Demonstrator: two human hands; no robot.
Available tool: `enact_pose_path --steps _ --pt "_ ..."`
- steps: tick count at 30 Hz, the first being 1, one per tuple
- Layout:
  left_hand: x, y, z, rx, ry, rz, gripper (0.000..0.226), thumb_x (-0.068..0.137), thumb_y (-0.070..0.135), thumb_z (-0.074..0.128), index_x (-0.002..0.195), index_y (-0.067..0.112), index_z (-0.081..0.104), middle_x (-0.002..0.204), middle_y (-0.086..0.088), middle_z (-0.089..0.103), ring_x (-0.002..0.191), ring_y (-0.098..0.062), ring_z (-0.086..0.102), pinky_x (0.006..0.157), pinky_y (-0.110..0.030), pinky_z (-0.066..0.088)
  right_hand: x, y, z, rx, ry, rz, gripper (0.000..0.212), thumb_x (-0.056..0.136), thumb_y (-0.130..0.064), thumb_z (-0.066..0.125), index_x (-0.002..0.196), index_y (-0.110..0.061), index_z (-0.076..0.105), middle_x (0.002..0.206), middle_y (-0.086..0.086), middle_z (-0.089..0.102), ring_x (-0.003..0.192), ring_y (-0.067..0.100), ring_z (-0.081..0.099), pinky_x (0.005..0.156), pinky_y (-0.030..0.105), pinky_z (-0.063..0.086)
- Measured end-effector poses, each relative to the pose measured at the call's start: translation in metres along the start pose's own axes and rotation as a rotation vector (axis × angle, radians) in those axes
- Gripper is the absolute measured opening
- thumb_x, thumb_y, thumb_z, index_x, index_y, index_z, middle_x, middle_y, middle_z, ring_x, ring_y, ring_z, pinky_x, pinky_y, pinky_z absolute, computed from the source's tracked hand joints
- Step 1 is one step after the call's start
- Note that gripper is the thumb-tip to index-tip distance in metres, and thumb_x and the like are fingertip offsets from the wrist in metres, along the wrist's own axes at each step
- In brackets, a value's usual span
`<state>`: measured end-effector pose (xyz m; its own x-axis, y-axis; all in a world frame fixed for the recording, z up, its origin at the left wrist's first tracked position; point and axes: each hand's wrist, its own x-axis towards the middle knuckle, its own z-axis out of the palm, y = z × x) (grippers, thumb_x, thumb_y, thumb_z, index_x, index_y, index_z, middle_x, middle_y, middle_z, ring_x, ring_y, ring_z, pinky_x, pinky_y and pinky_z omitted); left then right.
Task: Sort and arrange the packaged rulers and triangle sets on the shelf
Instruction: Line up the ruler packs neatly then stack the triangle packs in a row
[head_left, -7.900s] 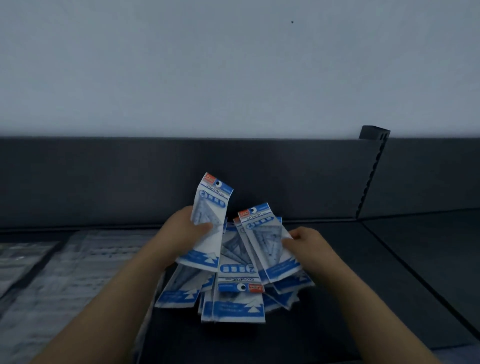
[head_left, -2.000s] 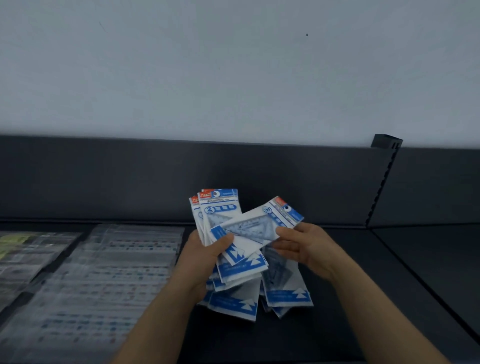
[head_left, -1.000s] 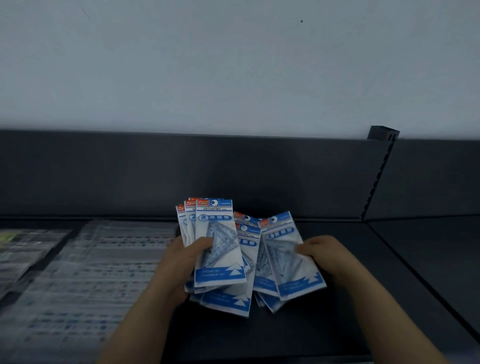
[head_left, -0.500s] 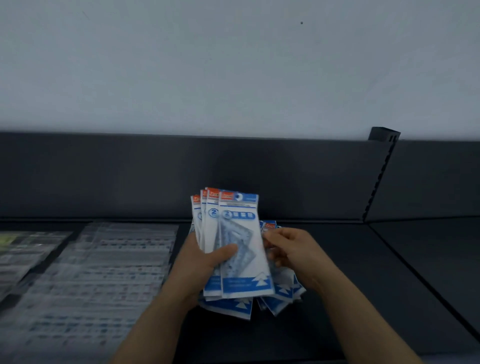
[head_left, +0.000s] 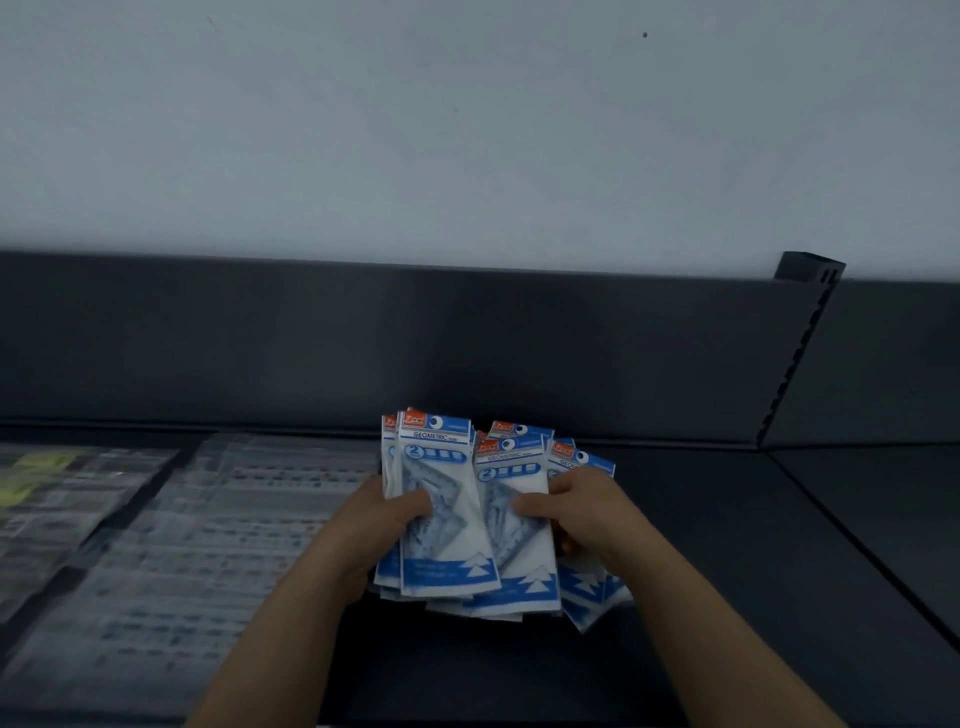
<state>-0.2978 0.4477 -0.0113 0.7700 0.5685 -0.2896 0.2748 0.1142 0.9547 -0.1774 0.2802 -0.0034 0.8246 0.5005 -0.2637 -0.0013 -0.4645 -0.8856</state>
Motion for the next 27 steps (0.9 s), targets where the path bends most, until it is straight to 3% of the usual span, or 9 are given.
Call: enact_pose_path --steps 3,6,8,11,15,18,22,27 --pt "-0.001 0.0 -0.002 -0.007 -0.007 0.004 0.021 0.087 0.004 0.056 0.107 0.01 0.06 0.085 -0.009 0.07 0.07 -0.022 0.067 0.044 -0.023 0.05 -0.001 0.002 -0.007 0.081 0.042 -0.026 0.015 0.082 -0.01 0.073 0.077 -0.002 0.061 0.07 0.01 0.069 0.049 0.014 0.066 0.043 0.022 0.049" --pt "-0.004 0.001 -0.004 -0.033 -0.008 0.022 0.018 0.087 0.001 0.054 0.1 0.011 0.062 0.08 -0.009 0.071 0.066 -0.022 0.068 0.044 -0.025 0.051 0.0 0.005 -0.018 0.132 0.102 -0.053 0.015 0.087 -0.01 0.067 0.082 0.004 0.062 0.08 0.017 0.071 0.062 0.022 0.07 0.049 0.029 0.054" --pt "-0.007 0.004 -0.004 -0.054 -0.017 0.05 0.017 0.088 0.0 0.053 0.095 0.011 0.063 0.076 -0.008 0.072 0.061 -0.02 0.069 0.042 -0.025 0.051 0.0 0.006 -0.027 0.219 0.146 -0.076 0.013 0.091 -0.013 0.062 0.09 -0.001 0.067 0.085 0.015 0.073 0.073 0.026 0.071 0.057 0.032 0.056" --pt "-0.011 0.009 0.001 -0.101 -0.069 0.111 0.017 0.09 0.0 0.052 0.093 0.013 0.063 0.067 -0.001 0.073 0.057 -0.016 0.07 0.045 -0.026 0.053 -0.003 0.004 -0.033 0.414 0.1 -0.098 0.013 0.092 -0.015 0.06 0.096 -0.004 0.067 0.089 0.013 0.074 0.079 0.026 0.072 0.066 0.036 0.056" --pt "-0.019 0.016 0.021 -0.172 -0.21 0.166 0.013 0.089 0.013 0.063 0.102 0.015 0.064 0.079 0.002 0.076 0.07 -0.015 0.073 0.055 -0.028 0.058 -0.005 0.002 -0.015 0.322 0.104 -0.155 0.015 0.089 -0.017 0.066 0.094 -0.003 0.067 0.089 0.012 0.074 0.082 0.027 0.071 0.078 0.043 0.058" --pt "-0.019 0.012 0.036 -0.162 -0.243 0.208 0.025 0.087 0.007 0.064 0.111 0.016 0.063 0.093 0.001 0.076 0.081 -0.016 0.073 0.063 -0.028 0.059 -0.009 0.002 -0.005 0.343 0.086 -0.185 0.015 0.087 -0.021 0.068 0.095 -0.008 0.067 0.091 0.009 0.074 0.084 0.025 0.072 0.08 0.044 0.058" --pt "-0.016 0.007 0.041 -0.188 -0.218 0.22 0.021 0.092 0.012 0.06 0.11 0.024 0.062 0.097 0.004 0.074 0.085 -0.015 0.072 0.067 -0.029 0.058 -0.019 0.009 -0.007 0.385 -0.084 -0.155 0.025 0.087 -0.026 0.067 0.109 -0.015 0.065 0.102 0.008 0.074 0.092 0.028 0.071 0.083 0.046 0.057" --pt "-0.014 0.001 0.054 -0.008 -0.282 0.247 0.033 0.098 0.025 0.052 0.13 0.025 0.048 0.12 0.002 0.066 0.1 -0.012 0.067 0.08 -0.028 0.056 -0.023 0.014 -0.001 0.458 -0.151 -0.155 0.027 0.091 -0.014 0.061 0.117 -0.008 0.061 0.105 0.015 0.072 0.096 0.033 0.069 0.085 0.046 0.056"
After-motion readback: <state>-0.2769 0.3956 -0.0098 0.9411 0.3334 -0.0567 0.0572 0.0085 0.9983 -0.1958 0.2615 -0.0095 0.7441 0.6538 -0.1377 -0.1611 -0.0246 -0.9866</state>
